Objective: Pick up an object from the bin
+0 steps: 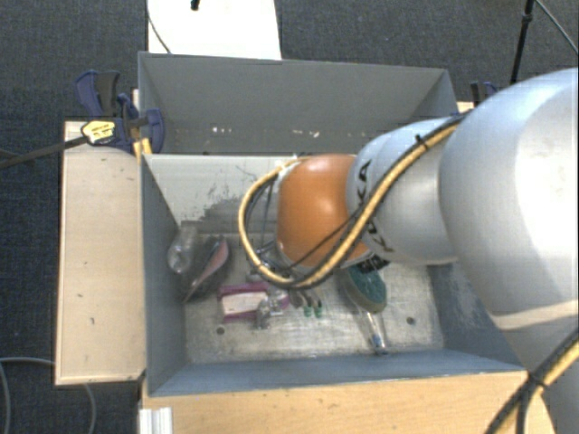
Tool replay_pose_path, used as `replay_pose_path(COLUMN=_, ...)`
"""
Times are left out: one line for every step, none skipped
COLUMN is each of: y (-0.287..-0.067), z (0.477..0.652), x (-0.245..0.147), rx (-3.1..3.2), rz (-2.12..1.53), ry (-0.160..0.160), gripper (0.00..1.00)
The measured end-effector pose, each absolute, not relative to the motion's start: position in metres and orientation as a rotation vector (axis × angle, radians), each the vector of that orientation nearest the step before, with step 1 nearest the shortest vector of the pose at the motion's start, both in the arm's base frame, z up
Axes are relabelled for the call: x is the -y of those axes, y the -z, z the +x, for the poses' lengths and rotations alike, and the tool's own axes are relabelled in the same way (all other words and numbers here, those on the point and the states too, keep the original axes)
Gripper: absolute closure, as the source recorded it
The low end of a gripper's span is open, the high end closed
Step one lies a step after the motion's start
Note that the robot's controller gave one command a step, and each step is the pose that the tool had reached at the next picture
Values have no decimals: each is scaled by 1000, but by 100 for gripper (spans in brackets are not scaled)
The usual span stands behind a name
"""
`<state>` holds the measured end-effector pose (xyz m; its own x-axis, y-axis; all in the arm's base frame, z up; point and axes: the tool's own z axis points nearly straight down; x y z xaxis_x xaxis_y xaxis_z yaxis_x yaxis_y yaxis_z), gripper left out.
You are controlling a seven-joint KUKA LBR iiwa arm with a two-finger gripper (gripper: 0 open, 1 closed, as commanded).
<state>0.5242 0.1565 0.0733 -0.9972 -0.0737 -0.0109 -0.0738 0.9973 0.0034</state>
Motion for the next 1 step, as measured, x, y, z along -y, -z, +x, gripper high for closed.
replay_pose_path(y=-266, z=522, x=-143, rx=-3116, rz=-313, ry=-2, gripper=100)
